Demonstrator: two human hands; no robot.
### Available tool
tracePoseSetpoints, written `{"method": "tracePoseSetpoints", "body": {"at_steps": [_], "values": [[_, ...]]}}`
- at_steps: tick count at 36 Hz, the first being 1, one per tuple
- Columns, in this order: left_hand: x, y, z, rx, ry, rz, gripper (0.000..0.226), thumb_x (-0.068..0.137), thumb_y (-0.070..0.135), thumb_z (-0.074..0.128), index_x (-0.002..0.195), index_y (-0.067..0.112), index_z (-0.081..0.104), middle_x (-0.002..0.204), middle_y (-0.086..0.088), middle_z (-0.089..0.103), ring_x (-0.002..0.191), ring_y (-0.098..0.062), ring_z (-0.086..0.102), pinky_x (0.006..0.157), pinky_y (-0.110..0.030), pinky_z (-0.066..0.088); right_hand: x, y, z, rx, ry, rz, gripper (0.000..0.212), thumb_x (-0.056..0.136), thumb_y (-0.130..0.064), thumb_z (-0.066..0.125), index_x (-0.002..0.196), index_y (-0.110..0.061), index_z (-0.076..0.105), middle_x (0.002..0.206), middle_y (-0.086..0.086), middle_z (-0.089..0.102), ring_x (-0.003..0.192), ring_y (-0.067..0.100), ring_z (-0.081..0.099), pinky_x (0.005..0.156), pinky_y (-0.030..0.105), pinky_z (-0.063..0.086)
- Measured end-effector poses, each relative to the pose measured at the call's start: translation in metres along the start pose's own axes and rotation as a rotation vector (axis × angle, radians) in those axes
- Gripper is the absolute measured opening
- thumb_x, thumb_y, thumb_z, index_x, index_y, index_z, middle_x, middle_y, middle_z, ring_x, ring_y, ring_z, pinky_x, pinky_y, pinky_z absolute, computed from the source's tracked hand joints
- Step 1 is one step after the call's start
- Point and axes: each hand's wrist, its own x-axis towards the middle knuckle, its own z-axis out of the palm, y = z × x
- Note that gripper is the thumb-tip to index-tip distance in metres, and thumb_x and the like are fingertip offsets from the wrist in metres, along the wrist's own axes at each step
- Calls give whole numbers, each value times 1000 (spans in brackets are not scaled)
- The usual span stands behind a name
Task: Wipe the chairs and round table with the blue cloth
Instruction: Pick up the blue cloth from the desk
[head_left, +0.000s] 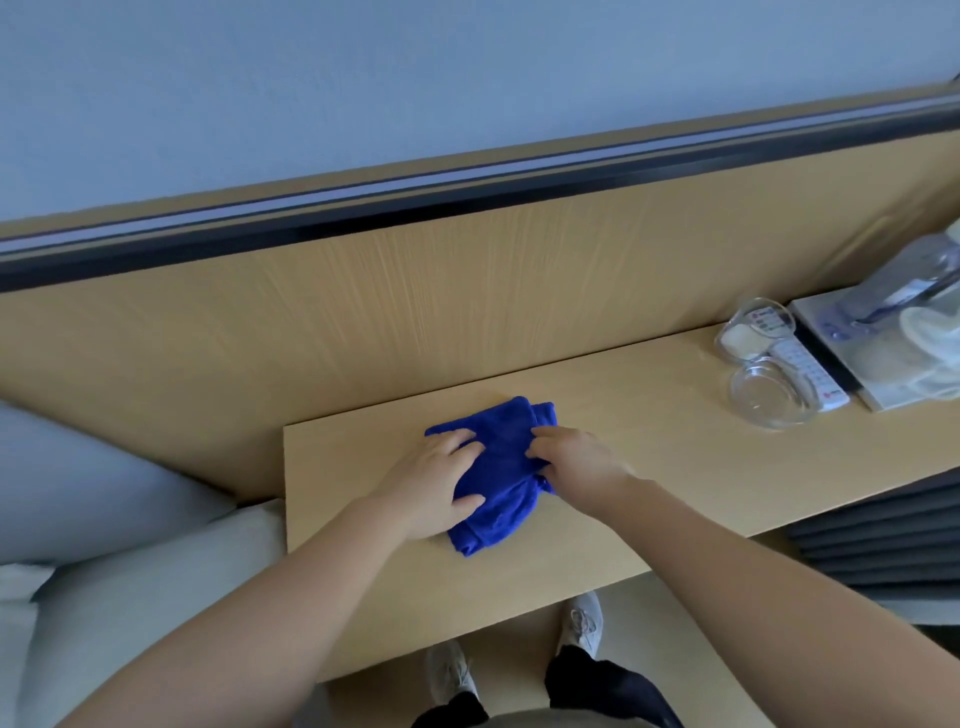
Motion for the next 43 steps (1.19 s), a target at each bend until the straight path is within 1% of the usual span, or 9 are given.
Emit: {"method": "tracePoseSetpoints", "body": {"at_steps": [7, 11, 15, 20, 23, 26, 32, 37, 43], "values": [[-6, 11, -19, -123, 24, 79, 95, 70, 62, 65, 147, 29, 20, 151, 13, 26, 136, -10, 28, 107, -27, 31, -19, -21, -48, 121, 186, -20, 31, 87, 2, 51, 110, -5, 69, 124, 12, 60, 115, 30, 54, 90, 39, 45], [-11, 30, -36, -292, 130, 149, 93, 63, 59, 72, 135, 43, 16, 129, 35, 26, 122, -4, 36, 92, -22, 32, -34, -33, -59, 187, 254, -21, 35, 88, 2, 53, 118, -12, 68, 140, 0, 52, 123, 17, 50, 90, 17, 37], [-11, 44, -48, -316, 156, 254, 111, 56, 57, 79, 144, 27, 20, 144, 16, 31, 126, -8, 35, 104, -31, 33, -59, -46, -61, 379, 308, -7, 38, 85, 7, 52, 110, -15, 71, 137, -7, 52, 111, 6, 55, 84, 20, 50], [-16, 64, -54, -323, 112, 354, 117, 56, 56, 81, 146, 32, 11, 147, 15, 23, 122, 6, 20, 109, -31, 23, -94, -56, -56, 526, 421, 9, 42, 81, 11, 54, 103, -17, 74, 126, -16, 56, 105, -14, 53, 80, 11, 49], [-19, 78, -51, -372, 43, 371, 117, 52, 56, 82, 143, 41, 9, 144, 23, 17, 131, -11, 23, 111, -39, 28, -117, -55, -53, 589, 483, 43, 44, 79, 14, 54, 100, -17, 75, 123, -19, 57, 108, -13, 53, 83, 10, 48], [-20, 87, -47, -422, -63, 387, 124, 46, 56, 86, 140, 54, 5, 142, 35, 10, 134, -12, 22, 107, -40, 32, -145, -50, -52, 645, 544, 63, 48, 77, 17, 52, 96, -20, 76, 120, -20, 59, 107, -7, 57, 83, 18, 52], [-16, 105, -36, -630, -354, 314, 118, 50, 49, 90, 122, 78, 0, 123, 53, 29, 114, 17, 43, 78, -10, 47, -202, -35, -52, 665, 668, 62, 61, 77, 20, 52, 91, -35, 74, 123, -20, 61, 113, 4, 59, 85, 30, 55], [-20, 149, -16, -597, -453, 332, 127, 45, 58, 89, 135, 64, 0, 127, 36, 33, 115, 11, 46, 86, -15, 45, -260, -25, -44, 577, 703, 118, 59, 78, 20, 53, 95, -34, 73, 125, -18, 59, 117, 0, 55, 88, 25, 53], [-44, 233, 19, -684, -521, 378, 91, 58, 55, 84, 131, 50, 29, 134, 17, 47, 116, -5, 55, 97, -33, 49, -371, -6, -19, 465, 702, 323, 43, 82, 16, 54, 105, -15, 74, 130, -9, 56, 119, -2, 51, 93, 17, 48]]}}
